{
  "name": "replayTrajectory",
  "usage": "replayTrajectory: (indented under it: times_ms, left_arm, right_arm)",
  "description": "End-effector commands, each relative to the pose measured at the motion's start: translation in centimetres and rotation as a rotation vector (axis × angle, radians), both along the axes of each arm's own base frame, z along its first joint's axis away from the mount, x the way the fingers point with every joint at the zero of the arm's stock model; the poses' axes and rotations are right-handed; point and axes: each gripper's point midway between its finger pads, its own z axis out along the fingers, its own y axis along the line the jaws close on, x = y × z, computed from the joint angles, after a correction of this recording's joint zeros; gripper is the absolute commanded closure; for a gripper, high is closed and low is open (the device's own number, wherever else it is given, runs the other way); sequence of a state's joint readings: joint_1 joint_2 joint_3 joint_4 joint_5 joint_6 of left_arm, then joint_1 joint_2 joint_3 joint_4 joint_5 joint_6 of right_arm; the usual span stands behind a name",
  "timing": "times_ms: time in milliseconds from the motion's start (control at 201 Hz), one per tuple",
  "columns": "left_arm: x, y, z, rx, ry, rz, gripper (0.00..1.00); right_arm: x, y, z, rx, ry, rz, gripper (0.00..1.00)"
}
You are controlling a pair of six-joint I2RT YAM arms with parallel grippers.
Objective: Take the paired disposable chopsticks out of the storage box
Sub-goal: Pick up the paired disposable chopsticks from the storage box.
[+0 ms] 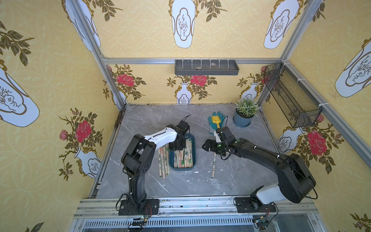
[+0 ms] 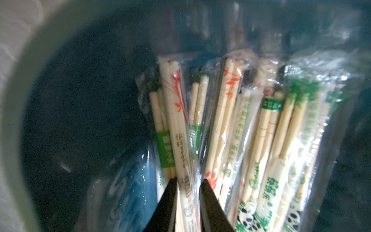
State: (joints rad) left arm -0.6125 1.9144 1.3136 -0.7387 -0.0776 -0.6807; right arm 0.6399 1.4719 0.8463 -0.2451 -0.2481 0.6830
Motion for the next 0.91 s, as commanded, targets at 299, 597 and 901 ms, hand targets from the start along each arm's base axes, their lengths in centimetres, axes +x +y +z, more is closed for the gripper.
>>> replayTrajectory:
  times_ms: [299, 597, 901]
  left_arm:
    - [-0.3, -0.1, -1.2, 0.002, 0.029, -0.002, 0.85]
    - [-0.2, 0.0, 0.9, -0.011, -0.003, -0.003, 0.97]
    - [0.1, 2.2, 7.2, -0.009, -0.127, -0.009, 1.0]
  right_arm:
    - [0.3, -0.2, 0.0, -0.01, -0.009, -0.011, 0.02]
    - [0.4, -0.2, 0.1, -0.009, -0.009, -0.012, 0.03]
    - [0.6, -0.1, 0.2, -0.007, -0.01, -0.01, 0.02]
